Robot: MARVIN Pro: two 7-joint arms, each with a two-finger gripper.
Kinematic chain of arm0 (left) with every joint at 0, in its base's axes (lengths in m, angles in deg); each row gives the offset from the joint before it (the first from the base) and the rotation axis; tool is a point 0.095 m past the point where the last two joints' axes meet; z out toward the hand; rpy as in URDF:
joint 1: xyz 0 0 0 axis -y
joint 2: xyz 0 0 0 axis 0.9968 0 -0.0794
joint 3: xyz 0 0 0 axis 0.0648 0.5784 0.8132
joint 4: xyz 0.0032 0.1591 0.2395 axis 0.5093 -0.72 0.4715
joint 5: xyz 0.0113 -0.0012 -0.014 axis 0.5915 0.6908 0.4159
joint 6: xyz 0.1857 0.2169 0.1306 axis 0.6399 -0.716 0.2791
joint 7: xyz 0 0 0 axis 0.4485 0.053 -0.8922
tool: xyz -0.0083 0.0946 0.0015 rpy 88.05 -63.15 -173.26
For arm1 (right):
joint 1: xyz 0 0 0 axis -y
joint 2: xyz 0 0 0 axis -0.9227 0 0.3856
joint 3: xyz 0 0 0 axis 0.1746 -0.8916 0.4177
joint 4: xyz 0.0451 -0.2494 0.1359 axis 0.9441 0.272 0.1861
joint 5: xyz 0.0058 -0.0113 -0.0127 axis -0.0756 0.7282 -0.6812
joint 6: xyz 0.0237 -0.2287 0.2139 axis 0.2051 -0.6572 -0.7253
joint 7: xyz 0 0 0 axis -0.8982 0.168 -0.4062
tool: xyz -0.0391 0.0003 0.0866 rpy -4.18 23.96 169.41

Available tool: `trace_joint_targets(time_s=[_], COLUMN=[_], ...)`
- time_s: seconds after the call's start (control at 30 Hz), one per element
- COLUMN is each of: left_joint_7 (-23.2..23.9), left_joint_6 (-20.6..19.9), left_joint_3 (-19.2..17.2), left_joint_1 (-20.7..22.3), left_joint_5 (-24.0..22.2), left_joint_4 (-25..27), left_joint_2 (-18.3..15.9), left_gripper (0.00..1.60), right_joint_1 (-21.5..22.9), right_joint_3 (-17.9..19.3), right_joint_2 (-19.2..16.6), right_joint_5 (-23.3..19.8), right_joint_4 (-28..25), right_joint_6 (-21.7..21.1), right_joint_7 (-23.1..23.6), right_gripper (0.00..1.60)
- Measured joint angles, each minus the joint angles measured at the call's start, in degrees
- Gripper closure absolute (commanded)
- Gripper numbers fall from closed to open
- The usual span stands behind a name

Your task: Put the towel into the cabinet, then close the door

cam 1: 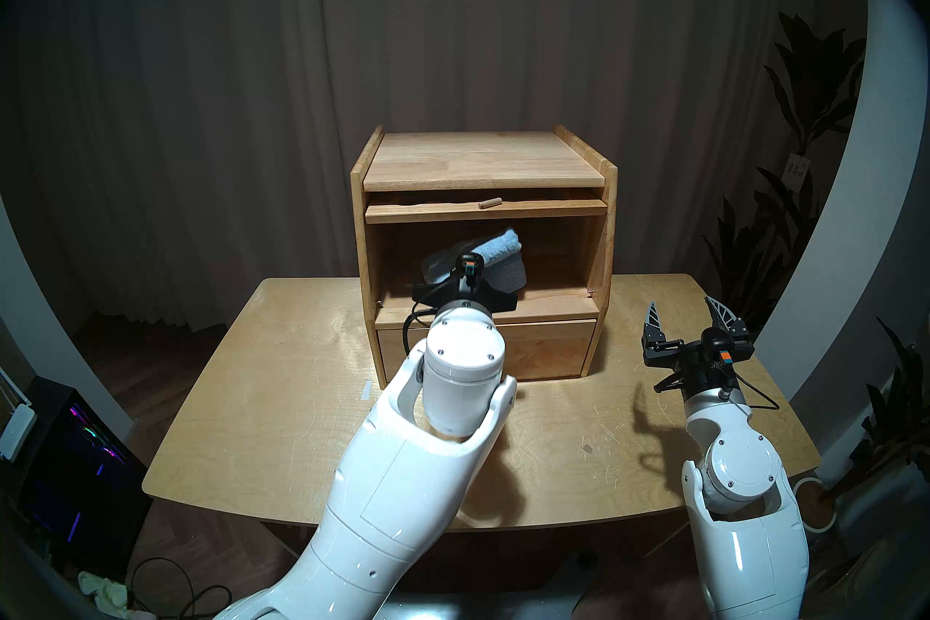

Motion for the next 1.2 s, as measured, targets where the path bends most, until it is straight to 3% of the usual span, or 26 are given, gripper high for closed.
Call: trace_joint_targets(time_s=[0.23,0.6,0.97,1.2], left_joint_7=[-4.4,-5.9,-4.0,0.4], left_joint_6=[6.8,17.3,26.6,32.0], left_joint_3=[-1.4,0.0,0.7,0.6], left_joint_1=[-4.0,-3.0,0.4,3.4], left_joint_5=[1.4,1.3,1.6,1.4], left_joint_4=[2.3,3.4,-6.3,-12.4], left_joint_2=[-1.9,-1.6,-0.7,-1.6], left_gripper=[1.60,1.60,1.60,1.60], right_joint_1=[0.0,-0.2,-0.3,-0.4], right_joint_3=[0.0,0.0,0.0,0.0], right_joint_2=[0.0,0.0,0.1,0.1], right_joint_5=[0.0,0.0,0.0,0.0], right_joint_4=[-0.1,-0.4,-0.7,-0.8], right_joint_6=[0.0,0.0,0.0,0.0], right_joint_7=[0.0,0.0,0.0,0.0], right_gripper=[0.00,0.00,0.00,0.00])
